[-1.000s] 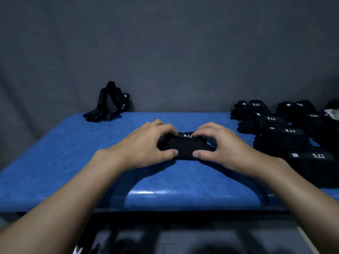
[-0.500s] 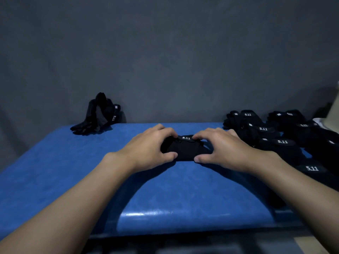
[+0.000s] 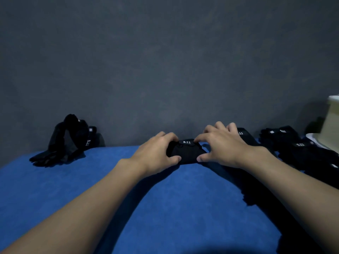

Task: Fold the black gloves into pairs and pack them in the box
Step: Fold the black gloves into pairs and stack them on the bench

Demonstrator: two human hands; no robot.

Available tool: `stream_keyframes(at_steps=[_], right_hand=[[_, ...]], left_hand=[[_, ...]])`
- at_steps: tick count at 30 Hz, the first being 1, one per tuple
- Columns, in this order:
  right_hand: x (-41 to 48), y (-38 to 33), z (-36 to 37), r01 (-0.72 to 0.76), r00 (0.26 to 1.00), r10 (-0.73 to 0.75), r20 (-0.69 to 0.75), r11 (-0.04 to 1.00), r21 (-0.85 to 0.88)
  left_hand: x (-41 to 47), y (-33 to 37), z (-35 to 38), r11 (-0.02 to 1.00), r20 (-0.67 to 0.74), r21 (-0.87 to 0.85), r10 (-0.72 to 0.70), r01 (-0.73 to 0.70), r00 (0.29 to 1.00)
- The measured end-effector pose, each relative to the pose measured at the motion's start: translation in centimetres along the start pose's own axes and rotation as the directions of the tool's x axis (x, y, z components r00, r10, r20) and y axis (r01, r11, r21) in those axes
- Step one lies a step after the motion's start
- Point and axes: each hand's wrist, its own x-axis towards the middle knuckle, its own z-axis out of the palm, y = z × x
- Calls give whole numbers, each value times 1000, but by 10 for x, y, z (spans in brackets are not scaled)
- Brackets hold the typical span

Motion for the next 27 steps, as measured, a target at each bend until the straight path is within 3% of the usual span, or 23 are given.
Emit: stream_keyframes(at_steps=[11,18,27], right_hand=[[18,15,9,-75,996,77,49,996,-44],[21,12,6,-34,998,33,-44,999,-33],[22,7,12,-63,996,65,67,998,-27]], left_hand=[[26,-11,15,998,-53,-55,21,-24,998],[30,-11,21,998,-63,-62,1,-5,998],[30,-11,22,997,-28,-75,10,-12,1000]])
